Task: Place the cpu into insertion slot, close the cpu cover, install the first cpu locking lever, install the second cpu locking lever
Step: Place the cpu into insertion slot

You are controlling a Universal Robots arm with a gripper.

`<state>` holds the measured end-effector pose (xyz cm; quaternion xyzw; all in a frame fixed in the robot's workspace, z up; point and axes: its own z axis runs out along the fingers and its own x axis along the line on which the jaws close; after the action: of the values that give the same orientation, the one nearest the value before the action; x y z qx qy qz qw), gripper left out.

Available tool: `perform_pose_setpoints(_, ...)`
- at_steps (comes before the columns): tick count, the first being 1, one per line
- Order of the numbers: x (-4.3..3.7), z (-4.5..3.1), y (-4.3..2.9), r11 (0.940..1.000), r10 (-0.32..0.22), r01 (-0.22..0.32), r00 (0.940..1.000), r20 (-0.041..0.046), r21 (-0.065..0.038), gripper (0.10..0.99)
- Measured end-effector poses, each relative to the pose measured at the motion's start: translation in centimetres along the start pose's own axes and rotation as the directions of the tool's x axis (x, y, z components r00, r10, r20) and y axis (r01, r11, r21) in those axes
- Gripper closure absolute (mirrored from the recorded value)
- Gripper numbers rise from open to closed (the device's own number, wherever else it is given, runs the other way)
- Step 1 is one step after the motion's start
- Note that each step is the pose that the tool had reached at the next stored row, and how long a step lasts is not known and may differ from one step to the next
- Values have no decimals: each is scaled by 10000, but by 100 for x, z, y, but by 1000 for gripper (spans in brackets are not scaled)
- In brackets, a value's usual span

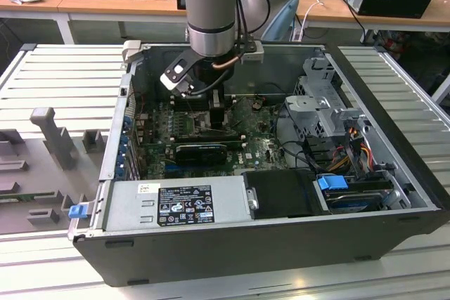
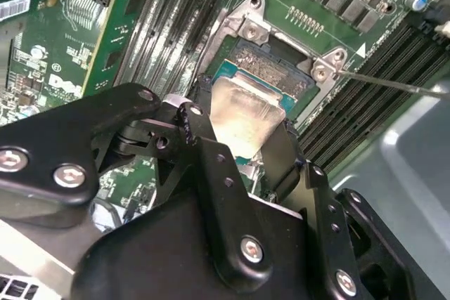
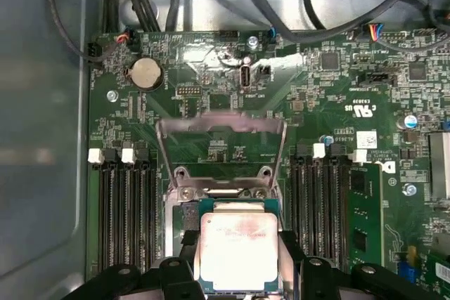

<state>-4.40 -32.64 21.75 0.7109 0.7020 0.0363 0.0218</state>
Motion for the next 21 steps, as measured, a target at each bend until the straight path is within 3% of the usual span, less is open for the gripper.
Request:
perform_pose_setpoints(1,11,17,-32,9999,-166,166,9999,-13,4,557)
perform_pose_setpoints(10,30,78,-59,9993,-361,362,9993,-29,14,557)
perform_pose_setpoints(13,39,90,-61,9992,-347,348,9994,-33,173,557)
perform_pose_setpoints(14,45,106,-54,9988,-339,340,9994,-37,357,557)
perform_pose_setpoints(17,46,120,2,9985,-337,338,9994,-37,427,557)
perform_pose_setpoints(21,62,143,2,9988,-192,193,9998,-26,446,557)
